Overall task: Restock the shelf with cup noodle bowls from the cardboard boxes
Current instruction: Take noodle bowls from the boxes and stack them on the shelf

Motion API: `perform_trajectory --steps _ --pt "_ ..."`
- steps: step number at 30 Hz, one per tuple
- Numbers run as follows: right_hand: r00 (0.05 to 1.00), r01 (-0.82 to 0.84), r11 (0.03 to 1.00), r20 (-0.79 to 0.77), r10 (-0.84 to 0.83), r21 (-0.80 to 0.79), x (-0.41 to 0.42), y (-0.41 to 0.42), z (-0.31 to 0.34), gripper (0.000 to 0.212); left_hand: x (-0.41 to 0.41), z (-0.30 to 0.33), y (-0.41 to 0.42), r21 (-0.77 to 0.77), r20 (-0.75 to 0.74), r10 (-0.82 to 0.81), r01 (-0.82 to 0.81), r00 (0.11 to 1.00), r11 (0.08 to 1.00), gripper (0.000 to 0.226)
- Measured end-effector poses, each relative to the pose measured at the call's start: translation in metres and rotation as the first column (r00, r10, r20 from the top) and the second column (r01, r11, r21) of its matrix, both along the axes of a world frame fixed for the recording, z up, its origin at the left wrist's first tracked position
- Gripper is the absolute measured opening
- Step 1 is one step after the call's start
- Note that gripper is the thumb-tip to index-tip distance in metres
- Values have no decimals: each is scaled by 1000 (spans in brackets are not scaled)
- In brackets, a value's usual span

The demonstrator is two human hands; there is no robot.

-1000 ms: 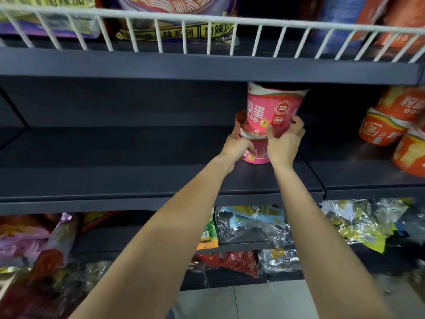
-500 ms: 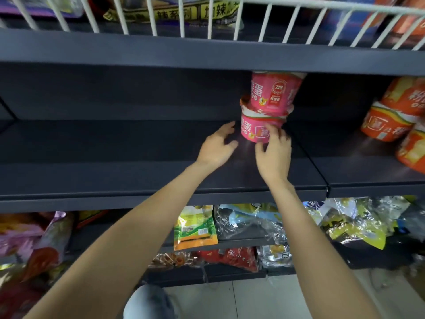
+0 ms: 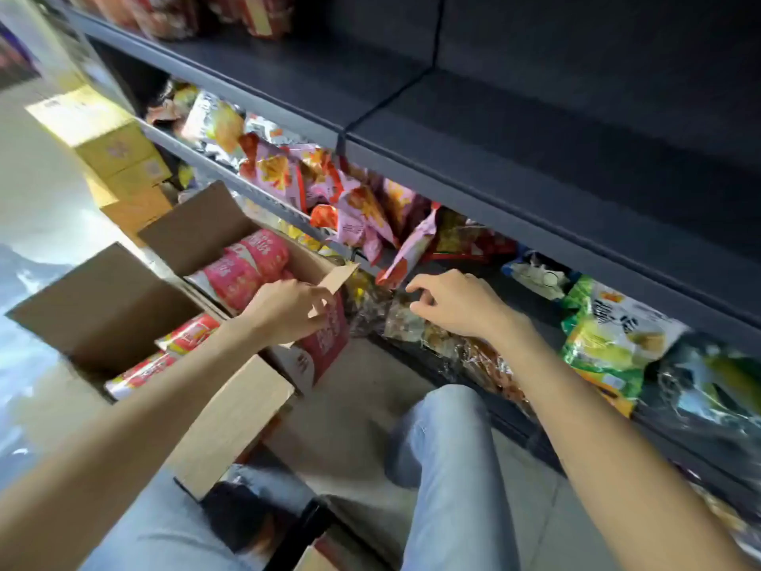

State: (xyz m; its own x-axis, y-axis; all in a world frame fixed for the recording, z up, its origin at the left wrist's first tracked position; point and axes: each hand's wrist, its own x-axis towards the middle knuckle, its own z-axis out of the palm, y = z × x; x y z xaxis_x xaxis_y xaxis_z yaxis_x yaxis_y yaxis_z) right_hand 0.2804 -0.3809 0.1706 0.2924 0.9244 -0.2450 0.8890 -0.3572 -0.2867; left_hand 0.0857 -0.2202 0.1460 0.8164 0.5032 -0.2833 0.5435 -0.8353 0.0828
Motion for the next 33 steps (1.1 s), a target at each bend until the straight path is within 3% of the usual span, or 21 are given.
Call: perform_trajectory --steps 2,6,10,14,18,23,28,33 --pt "998 -60 997 -26 62 56 -26 54 -18 33 -47 -25 41 -38 98 203 -200 974 979 36" --pt "985 -156 976 -54 166 150 -69 162 -63 35 -105 -80 108 -142 228 553 -534 802 833 36" --pt "955 -296 945 10 298 140 -93 258 -127 35 -120 -135 166 -181 234 699 -676 676 714 59" --pt "894 -424 904 181 409 52 -88 349 -203 53 -109 -184 230 -52 289 633 -648 718 760 80" --pt "812 -477 876 347 469 -68 -74 416 -253 76 -90 -225 280 91 188 522 -544 832 834 100" --pt "650 -729 674 431 626 121 -57 464 -298 88 -81 -259 304 90 32 553 -554 832 828 125" --pt "531 -813 583 412 740 1 -48 478 -301 122 -80 -262 308 125 -89 515 -504 852 855 130" --pt "580 -770 637 453 677 33 -50 437 -261 125 -91 -251 304 79 1 501 -499 866 863 122"
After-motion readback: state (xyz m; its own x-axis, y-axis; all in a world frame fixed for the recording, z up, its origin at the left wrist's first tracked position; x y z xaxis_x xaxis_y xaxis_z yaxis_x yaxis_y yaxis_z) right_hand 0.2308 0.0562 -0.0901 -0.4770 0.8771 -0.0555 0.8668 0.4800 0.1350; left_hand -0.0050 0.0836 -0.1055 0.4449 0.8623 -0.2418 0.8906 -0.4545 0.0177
